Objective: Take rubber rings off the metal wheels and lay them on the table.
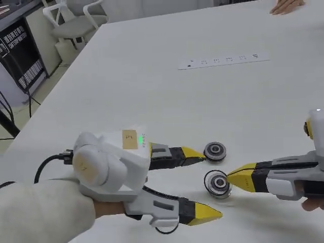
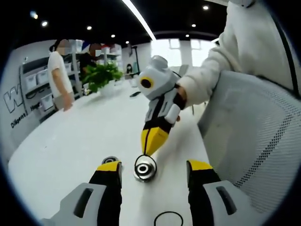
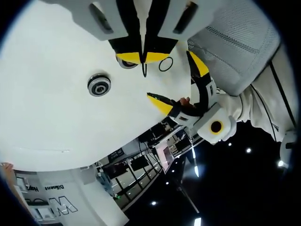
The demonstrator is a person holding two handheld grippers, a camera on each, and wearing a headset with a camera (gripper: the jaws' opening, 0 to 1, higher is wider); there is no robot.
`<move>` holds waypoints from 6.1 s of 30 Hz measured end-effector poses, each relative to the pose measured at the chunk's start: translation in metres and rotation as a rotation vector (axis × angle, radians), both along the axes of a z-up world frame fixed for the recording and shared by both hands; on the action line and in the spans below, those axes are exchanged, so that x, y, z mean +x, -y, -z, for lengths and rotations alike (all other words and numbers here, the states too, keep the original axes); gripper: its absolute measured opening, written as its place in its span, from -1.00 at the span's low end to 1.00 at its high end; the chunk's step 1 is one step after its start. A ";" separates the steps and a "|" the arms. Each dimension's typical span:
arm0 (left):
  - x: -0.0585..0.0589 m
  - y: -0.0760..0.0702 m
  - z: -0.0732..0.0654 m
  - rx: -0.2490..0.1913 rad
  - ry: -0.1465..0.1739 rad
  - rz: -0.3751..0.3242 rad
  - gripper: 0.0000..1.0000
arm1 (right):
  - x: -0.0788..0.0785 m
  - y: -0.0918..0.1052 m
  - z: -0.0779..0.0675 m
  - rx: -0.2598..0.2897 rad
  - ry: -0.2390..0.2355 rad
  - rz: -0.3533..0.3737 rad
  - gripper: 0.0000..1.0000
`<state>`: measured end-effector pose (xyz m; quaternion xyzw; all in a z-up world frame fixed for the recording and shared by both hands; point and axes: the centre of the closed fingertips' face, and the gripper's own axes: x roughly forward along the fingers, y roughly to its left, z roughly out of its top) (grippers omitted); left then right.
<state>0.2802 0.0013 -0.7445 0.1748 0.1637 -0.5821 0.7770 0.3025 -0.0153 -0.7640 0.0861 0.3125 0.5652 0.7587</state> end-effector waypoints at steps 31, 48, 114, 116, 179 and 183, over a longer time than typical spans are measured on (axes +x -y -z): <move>-0.033 -0.080 0.006 0.030 -0.057 -0.208 0.42 | -0.018 -0.010 -0.035 0.019 0.003 -0.066 -1.00; -0.036 -0.114 0.028 0.047 -0.094 -0.322 0.58 | -0.036 -0.049 -0.035 0.019 -0.018 -0.172 -1.00; -0.026 -0.109 0.025 0.029 -0.082 -0.315 0.57 | -0.032 -0.058 0.034 -0.211 0.068 -0.270 -0.75; -0.026 -0.108 0.024 0.029 -0.083 -0.313 0.57 | -0.030 -0.057 0.030 -0.203 0.073 -0.265 -0.72; 0.072 -0.033 -0.023 0.012 0.027 -0.135 0.18 | 0.045 0.043 -0.019 -0.143 0.188 0.081 -0.45; 0.080 -0.022 -0.024 -0.017 0.027 -0.128 0.12 | 0.048 0.036 -0.010 -0.149 0.172 0.061 -0.45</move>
